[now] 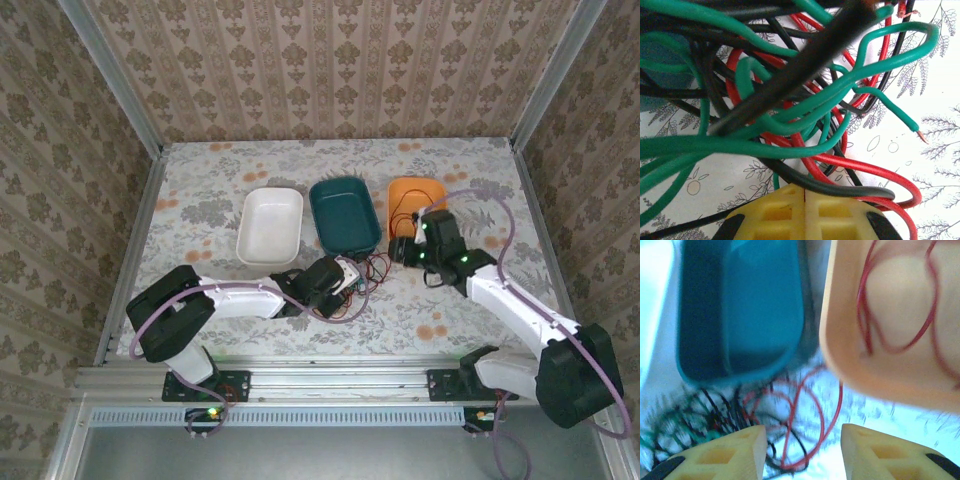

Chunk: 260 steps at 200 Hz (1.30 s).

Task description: Untangle the cables

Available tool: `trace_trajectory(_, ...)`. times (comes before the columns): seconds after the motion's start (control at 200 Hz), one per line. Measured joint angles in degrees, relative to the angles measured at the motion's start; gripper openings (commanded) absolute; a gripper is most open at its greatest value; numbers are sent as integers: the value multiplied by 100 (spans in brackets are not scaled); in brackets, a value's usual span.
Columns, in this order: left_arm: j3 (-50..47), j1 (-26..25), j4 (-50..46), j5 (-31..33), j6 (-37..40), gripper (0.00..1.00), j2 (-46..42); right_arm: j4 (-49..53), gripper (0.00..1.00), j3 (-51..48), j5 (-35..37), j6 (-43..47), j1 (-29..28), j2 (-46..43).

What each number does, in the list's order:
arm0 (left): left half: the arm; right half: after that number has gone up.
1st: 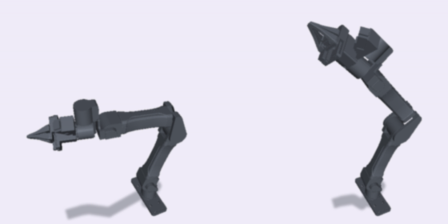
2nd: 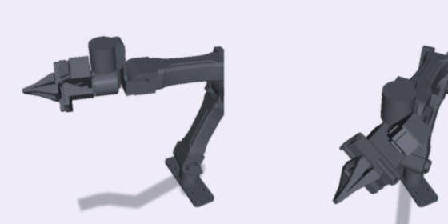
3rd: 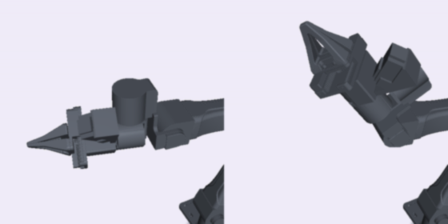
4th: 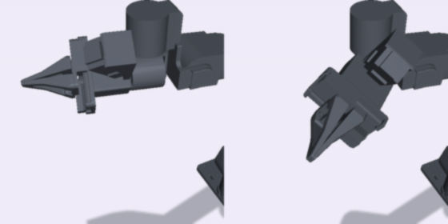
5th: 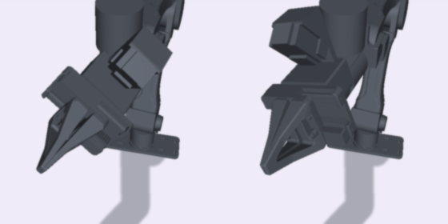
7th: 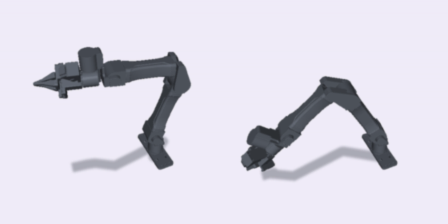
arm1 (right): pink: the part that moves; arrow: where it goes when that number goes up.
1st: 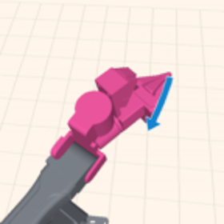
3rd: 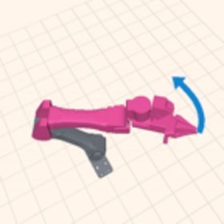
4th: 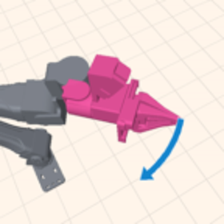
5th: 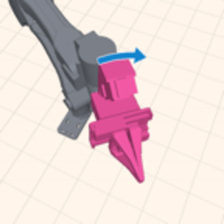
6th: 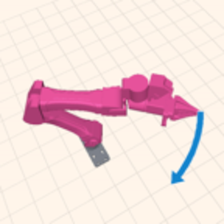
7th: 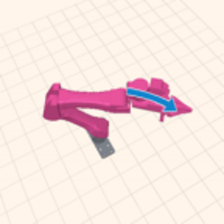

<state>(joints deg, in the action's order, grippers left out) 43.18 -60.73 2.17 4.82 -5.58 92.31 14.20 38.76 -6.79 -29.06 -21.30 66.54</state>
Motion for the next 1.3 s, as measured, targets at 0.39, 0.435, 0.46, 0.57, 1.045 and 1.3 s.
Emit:
trace_trajectory(0.39, 9, 0, 0, 0, 0, 0, 0, -885, 30, -535, 50, -702, -149, 511)
trace_trajectory(0.435, 9, 0, 0, 2, 0, 0, 0, -964, 30, -535, 50, -717, -149, 608)
trace_trajectory(0.46, 9, -2, 0, 0, -2, 0, 0, -997, 29, -533, 50, -721, -149, 671)
trace_trajectory(0.57, 13, -7, -4, 2, 0, 0, 0, -1069, 29, -485, 50, -719, -153, 949)
trace_trajectory(1.045, 76, -11, -26, 17, -2, 0, 74, -1143, 27, -4, 48, -671, -297, 1908)
trace_trajectory(1.3, 85, -11, -37, 17, -2, 0, 74, -1139, 4, 70, 57, -656, -376, 2085)
